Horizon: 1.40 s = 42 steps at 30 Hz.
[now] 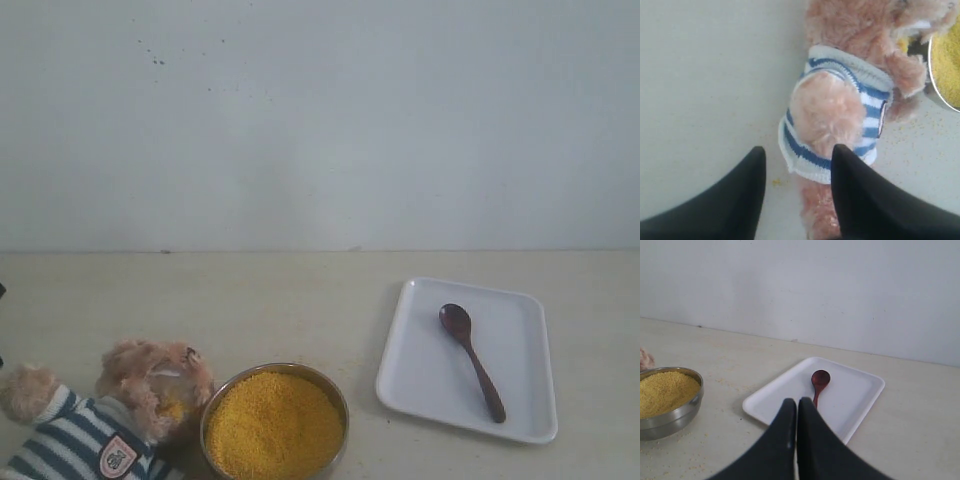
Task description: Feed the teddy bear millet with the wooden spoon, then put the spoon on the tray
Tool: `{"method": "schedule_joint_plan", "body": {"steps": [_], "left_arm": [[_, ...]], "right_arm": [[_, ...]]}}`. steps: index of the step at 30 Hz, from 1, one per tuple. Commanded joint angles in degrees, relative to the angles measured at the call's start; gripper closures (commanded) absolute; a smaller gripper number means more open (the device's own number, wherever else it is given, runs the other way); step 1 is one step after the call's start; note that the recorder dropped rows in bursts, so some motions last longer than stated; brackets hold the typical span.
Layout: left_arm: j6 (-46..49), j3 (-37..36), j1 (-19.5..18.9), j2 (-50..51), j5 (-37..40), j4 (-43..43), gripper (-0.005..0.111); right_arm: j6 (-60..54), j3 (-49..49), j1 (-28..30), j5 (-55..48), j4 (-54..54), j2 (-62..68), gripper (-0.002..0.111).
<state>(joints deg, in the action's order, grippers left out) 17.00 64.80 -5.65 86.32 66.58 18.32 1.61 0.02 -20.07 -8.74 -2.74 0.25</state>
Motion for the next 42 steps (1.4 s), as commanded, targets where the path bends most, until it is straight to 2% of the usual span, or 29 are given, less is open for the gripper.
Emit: {"method": "schedule_joint_plan", "body": {"steps": [1, 4, 7, 16, 33, 36, 42], "left_arm": [[-2.0, 0.7, -0.05, -4.67, 1.41, -0.65, 0.067], [-2.0, 0.7, -0.05, -9.79, 3.38, 2.91, 0.072], [-0.55, -0.92, -0.05, -17.54, 3.38, 7.22, 0.102], [-0.44, -5.77, -0.05, -31.93, 3.38, 10.15, 0.103], [-0.44, -5.77, -0.05, -33.83, 2.44, 10.15, 0.103], [-0.44, -5.77, 0.9, -36.23, -0.25, 10.15, 0.103], [-0.44, -5.89, 7.1, -40.71, -5.03, 10.15, 0.103]], "right_arm": [[-0.24, -0.02, 0.11, 0.33, -0.21, -0.25, 0.108], [-0.24, -0.02, 0.11, 0.33, -0.21, -0.25, 0.108], [-0.24, -0.02, 0.11, 0.33, -0.21, -0.25, 0.108], [-0.24, -0.02, 0.11, 0.33, -0.18, -0.25, 0.108], [-0.24, -0.02, 0.11, 0.33, -0.18, -0.25, 0.108], [-0.24, -0.02, 0.11, 0.33, -0.18, -0.25, 0.108], [-0.24, -0.02, 0.11, 0.33, -0.18, -0.25, 0.108]]}}
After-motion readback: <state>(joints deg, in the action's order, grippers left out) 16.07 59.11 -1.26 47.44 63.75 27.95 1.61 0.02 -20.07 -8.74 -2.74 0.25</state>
